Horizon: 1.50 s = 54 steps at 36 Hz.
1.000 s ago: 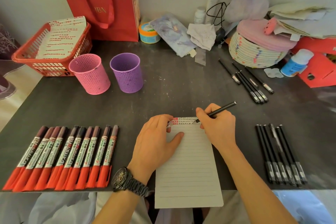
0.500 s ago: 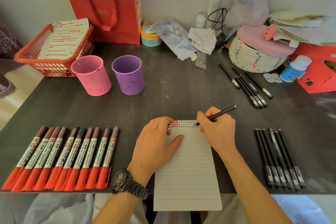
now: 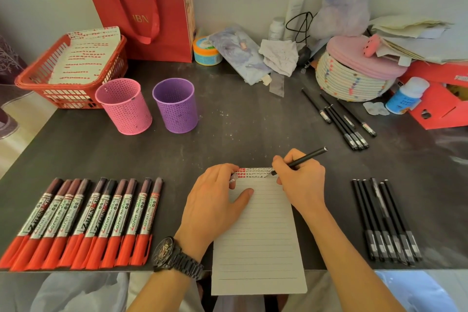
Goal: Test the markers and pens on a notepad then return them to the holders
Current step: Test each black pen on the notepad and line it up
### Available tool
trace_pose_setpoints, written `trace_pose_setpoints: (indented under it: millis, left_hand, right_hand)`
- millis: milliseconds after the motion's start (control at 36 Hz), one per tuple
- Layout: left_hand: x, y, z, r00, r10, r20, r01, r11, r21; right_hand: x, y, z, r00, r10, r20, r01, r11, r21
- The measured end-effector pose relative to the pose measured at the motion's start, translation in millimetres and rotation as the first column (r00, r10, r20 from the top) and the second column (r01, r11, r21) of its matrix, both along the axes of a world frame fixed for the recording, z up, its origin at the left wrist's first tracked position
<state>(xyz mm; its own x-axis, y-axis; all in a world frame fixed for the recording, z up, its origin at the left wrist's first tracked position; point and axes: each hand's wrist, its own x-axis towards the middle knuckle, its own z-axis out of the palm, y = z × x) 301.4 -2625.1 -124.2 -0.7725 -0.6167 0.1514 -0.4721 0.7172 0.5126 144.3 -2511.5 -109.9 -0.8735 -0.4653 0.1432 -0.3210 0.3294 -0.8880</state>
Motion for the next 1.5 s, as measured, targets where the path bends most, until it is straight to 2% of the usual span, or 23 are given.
trace_pose_setpoints:
  millis: [250, 389, 472, 639, 861, 1139, 1333, 1500]
  left_hand:
    - [0, 1, 2, 1.0, -0.004, -0.005, 0.004, 1.0, 0.0]
    - [-1, 1, 4, 1.0, -0.011, 0.005, 0.011, 1.0, 0.012]
    - [0, 2, 6, 1.0, -0.018, 0.009, 0.018, 1.0, 0.025]
    - [1, 5, 12, 0.999, -0.036, 0.0, 0.036, 0.999, 0.015]
    - [7, 10, 16, 0.986, -0.1, -0.136, 0.102, 0.995, 0.008]
    - [3, 7, 10, 0.985, -0.12, -0.127, 0.096, 0.978, -0.183]
    - [4, 7, 12, 0.985, -0.137, -0.103, 0.116, 0.975, -0.188]
    - [5, 7, 12, 0.979, -0.157, -0.128, 0.126, 0.966, -0.224]
  right_hand:
    - [-1, -1, -1, 1.0, -0.011, 0.004, 0.011, 1.0, -0.022]
    - [-2, 3, 5, 0.994, -0.074, 0.086, 0.088, 0.981, -0.175]
    - [1, 5, 12, 0.987, -0.083, 0.135, 0.11, 0.972, -0.206]
    - [18, 19, 13, 0.934, 0.187, 0.305, -0.061, 0.923, -0.38]
    - [26, 27, 14, 0.94, 0.233, 0.25, -0.113, 0.902, -0.418]
    - [21, 32, 8, 0.921, 0.311, 0.237, -0.175, 0.87, -0.462]
    - [24, 32, 10, 0.927, 0.298, 0.226, -0.174, 0.879, -0.445]
    - [26, 30, 12, 0.931, 0.314, 0.185, -0.231, 0.902, -0.365]
